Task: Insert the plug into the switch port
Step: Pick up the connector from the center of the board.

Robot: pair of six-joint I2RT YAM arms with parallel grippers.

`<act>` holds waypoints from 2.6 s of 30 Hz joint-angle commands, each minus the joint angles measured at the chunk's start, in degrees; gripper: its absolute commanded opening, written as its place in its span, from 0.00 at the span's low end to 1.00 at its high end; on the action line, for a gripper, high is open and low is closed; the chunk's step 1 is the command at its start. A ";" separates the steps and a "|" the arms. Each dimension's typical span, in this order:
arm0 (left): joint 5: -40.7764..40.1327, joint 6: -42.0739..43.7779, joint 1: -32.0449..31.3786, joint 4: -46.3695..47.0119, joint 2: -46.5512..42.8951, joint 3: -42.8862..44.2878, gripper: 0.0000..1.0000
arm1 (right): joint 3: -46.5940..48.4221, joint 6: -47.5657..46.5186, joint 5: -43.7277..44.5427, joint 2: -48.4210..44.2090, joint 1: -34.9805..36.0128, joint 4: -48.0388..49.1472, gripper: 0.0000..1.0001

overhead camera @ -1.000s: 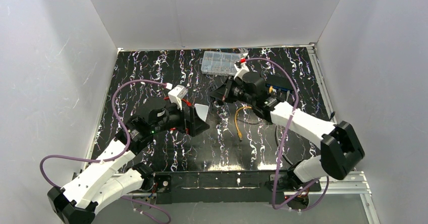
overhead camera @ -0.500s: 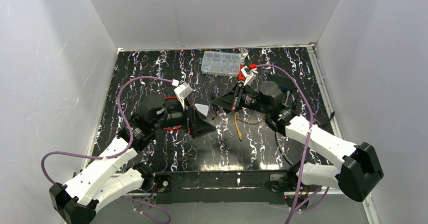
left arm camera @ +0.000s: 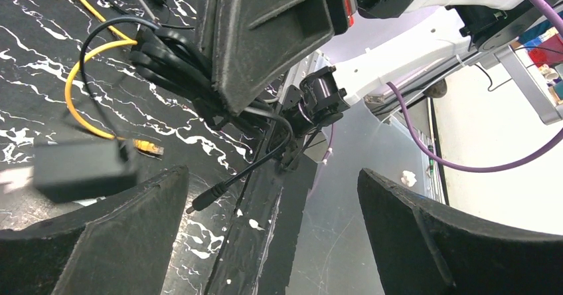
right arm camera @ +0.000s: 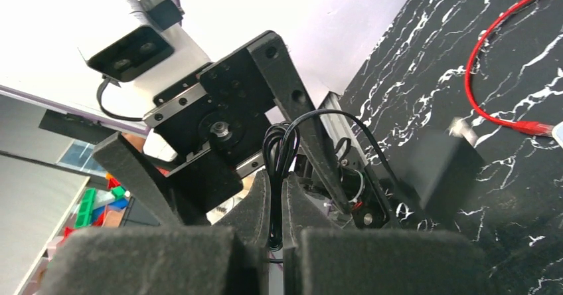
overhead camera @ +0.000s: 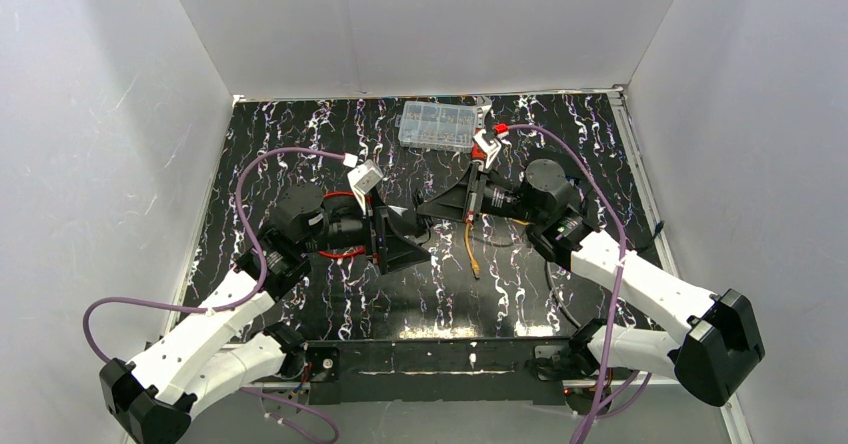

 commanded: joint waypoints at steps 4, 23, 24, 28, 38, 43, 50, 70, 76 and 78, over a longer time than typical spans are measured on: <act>2.37 1.35 0.22 1.07 -0.89 0.31 0.98 | 3.14 5.99 -3.19 -0.64 -0.05 8.22 0.01; 8.07 -0.45 0.22 3.37 0.42 -0.16 0.80 | 3.93 11.27 0.39 -1.36 -0.03 10.79 0.01; 8.50 -0.63 0.22 3.65 0.42 -0.33 0.77 | 3.78 11.63 0.57 -1.42 -0.03 11.35 0.01; 9.52 -0.95 0.23 4.10 0.44 -0.88 0.74 | 3.16 12.21 1.83 -1.97 -0.06 12.42 0.01; 11.86 -1.43 0.22 5.11 0.78 -1.22 0.69 | 1.93 12.41 4.64 -3.39 -0.06 12.96 0.01; 12.12 -1.70 0.22 5.87 0.92 -1.48 0.66 | 1.87 12.39 4.90 -3.54 -0.10 12.90 0.01; 12.65 -1.93 0.19 6.56 1.43 -1.57 0.49 | 1.59 12.59 4.75 -3.29 -0.05 13.13 0.01; 13.35 -1.62 0.20 6.40 1.71 -1.34 0.10 | 0.01 10.65 8.31 -6.09 -0.01 11.57 0.01; 13.67 -1.80 0.23 6.80 1.73 -1.45 0.09 | -0.08 10.12 8.95 -6.65 -0.06 10.75 0.01; 13.69 -1.77 0.22 6.81 1.77 -1.46 0.09 | -0.08 10.13 8.96 -6.66 -0.07 10.67 0.01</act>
